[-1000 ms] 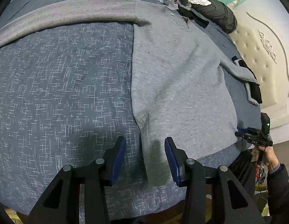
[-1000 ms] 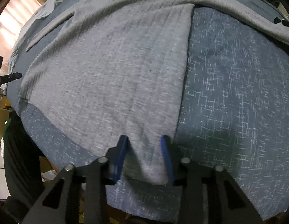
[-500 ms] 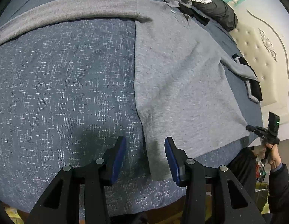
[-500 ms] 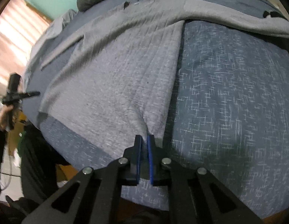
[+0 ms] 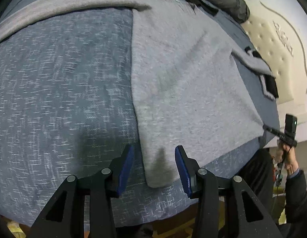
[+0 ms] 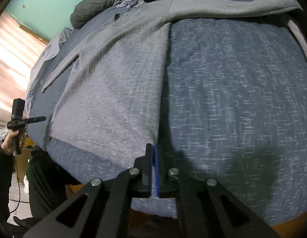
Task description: Fold clothes
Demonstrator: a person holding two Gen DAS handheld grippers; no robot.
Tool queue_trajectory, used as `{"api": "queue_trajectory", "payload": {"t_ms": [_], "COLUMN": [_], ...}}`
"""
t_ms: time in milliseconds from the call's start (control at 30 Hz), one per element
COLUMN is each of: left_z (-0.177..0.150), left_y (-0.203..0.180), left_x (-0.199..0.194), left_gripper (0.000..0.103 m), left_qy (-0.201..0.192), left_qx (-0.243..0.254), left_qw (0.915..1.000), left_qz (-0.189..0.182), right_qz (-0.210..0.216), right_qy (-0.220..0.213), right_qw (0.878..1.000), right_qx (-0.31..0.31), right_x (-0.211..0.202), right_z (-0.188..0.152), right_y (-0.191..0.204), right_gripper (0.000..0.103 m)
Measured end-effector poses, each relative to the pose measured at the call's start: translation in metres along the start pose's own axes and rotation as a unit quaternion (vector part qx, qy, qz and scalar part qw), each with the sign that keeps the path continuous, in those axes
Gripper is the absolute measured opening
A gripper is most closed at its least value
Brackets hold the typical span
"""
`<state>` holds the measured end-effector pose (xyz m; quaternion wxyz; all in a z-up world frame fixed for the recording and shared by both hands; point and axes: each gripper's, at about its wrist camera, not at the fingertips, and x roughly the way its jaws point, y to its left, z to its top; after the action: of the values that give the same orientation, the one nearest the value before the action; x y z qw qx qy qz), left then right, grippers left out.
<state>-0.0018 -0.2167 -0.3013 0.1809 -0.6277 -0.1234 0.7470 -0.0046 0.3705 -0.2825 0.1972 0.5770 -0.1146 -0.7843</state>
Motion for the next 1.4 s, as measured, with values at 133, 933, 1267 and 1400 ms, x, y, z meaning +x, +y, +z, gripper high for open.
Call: {"api": "queue_trajectory", "payload": {"t_ms": [133, 933, 1267, 1400], "left_z": [-0.001, -0.01, -0.022, -0.025], "left_y": [-0.005, -0.059, -0.039, -0.029], "left_x": [0.013, 0.0, -0.015, 0.005], "left_gripper": [0.047, 0.002, 0.002, 0.003], "left_qy": [0.014, 0.011, 0.02, 0.04], "left_qx": [0.0, 0.074, 0.071, 0.062], "left_qw": [0.9999, 0.9972, 0.9973, 0.9973], "left_qz": [0.004, -0.002, 0.002, 0.01], "right_qz": [0.013, 0.008, -0.023, -0.029], "right_qy": [0.007, 0.009, 0.028, 0.029], "right_qw": [1.0, 1.0, 0.999, 0.999], "right_qx": [0.013, -0.022, -0.006, 0.007], "right_x": [0.001, 0.001, -0.015, -0.008], "right_z": [-0.004, 0.008, -0.031, -0.036], "right_y": [-0.005, 0.02, -0.014, -0.023], "right_gripper": [0.002, 0.003, 0.002, 0.002]}}
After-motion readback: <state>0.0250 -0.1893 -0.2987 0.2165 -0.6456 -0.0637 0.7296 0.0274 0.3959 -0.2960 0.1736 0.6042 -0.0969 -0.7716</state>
